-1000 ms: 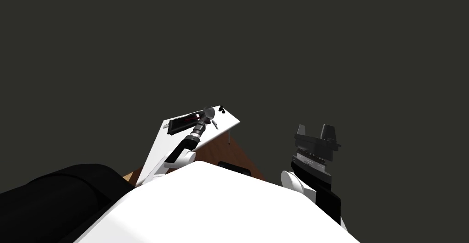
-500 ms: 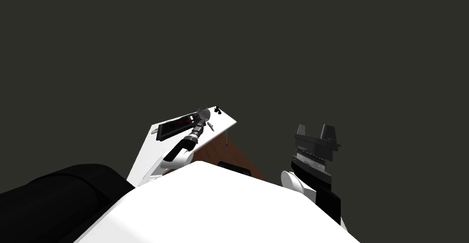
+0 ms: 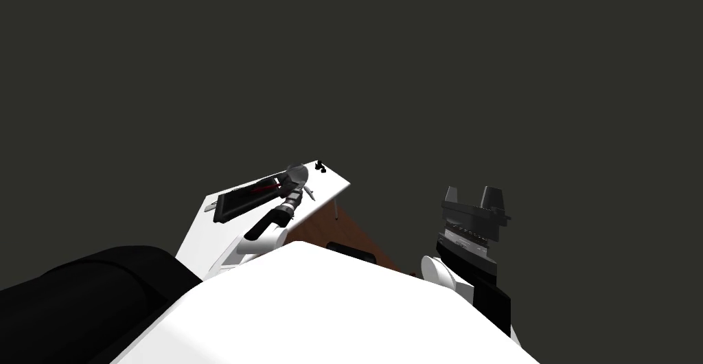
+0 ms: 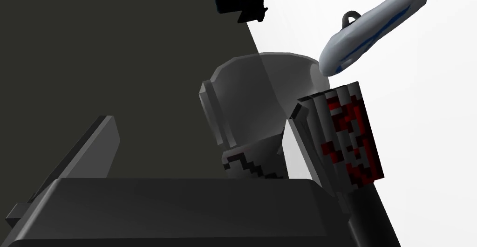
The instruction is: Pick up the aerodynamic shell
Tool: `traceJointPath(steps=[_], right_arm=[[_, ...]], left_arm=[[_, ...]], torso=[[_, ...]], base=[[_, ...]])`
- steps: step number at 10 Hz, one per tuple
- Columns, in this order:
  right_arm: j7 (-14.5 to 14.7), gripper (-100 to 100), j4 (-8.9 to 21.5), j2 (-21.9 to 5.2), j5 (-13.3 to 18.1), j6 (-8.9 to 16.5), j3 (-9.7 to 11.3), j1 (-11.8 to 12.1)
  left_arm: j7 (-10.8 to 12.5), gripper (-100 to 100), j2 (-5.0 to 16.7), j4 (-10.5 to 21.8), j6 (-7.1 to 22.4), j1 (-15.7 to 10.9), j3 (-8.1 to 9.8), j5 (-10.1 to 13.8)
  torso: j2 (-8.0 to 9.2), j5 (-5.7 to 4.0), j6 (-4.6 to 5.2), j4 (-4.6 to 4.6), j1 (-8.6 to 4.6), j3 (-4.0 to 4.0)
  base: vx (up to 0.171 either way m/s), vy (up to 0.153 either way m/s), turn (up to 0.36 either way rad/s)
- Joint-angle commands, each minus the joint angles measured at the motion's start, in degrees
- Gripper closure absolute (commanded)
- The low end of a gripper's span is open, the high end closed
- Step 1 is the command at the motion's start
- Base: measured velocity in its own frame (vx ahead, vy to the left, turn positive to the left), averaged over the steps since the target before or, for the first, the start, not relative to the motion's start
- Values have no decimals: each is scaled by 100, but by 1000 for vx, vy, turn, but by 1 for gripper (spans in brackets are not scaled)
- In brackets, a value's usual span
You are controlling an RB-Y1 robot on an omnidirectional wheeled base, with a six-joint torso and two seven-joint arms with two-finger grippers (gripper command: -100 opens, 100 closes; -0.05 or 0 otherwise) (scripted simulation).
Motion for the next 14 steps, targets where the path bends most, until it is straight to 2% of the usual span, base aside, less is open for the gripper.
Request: traceJointPath(steps=[1, 2, 3, 4, 5, 8, 9, 12, 13, 14], right_arm=[[0, 0, 0, 0, 0, 0, 0, 0], [0, 0, 0, 0, 0, 0, 0, 1], [0, 0, 0, 0, 0, 0, 0, 0], [0, 0, 0, 0, 0, 0, 0, 0], [0, 0, 0, 0, 0, 0, 0, 0], [0, 0, 0, 0, 0, 0, -1, 1], [0, 0, 0, 0, 0, 0, 0, 0], [0, 0, 0, 0, 0, 0, -1, 1], [0, 0, 0, 0, 0, 0, 0, 0], [0, 0, 0, 0, 0, 0, -1, 1]], left_arm=[[-24, -100, -8, 39, 188, 21, 40, 6], [-56, -100, -21, 81, 418, 39, 135, 14], [-56, -100, -21, 81, 475, 39, 135, 14], [-88, -100, -34, 125, 674, 57, 230, 17], [-88, -100, -34, 125, 761, 57, 230, 17], [-149, -100, -62, 220, 1237, 92, 420, 16], [-149, -100, -62, 220, 1318, 92, 420, 16], [-205, -100, -89, 316, 1788, 125, 603, 7], [-205, -100, -89, 316, 1846, 125, 603, 7], [-232, -100, -103, 361, 2088, 141, 689, 2]], torso=[[0, 0, 0, 0, 0, 0], [1, 0, -3, 0, 2, 0], [0, 1, -2, 0, 7, 0], [3, 1, -3, 0, 5, 1], [-1, 1, -1, 0, 4, -1], [-2, 1, -4, -1, 2, -2], [-2, 2, -2, -1, 8, -2], [2, 1, -5, 0, 5, 0], [-2, 1, -2, -1, 4, -1], [0, 1, -5, -1, 3, -1]], base=[[50, 9, -74], [56, 18, -111], [46, 17, -100], [58, 12, -175], [55, 11, -79], [61, 14, -118], [48, 26, -84], [54, 19, -120], [53, 19, -63], [61, 19, -112]])
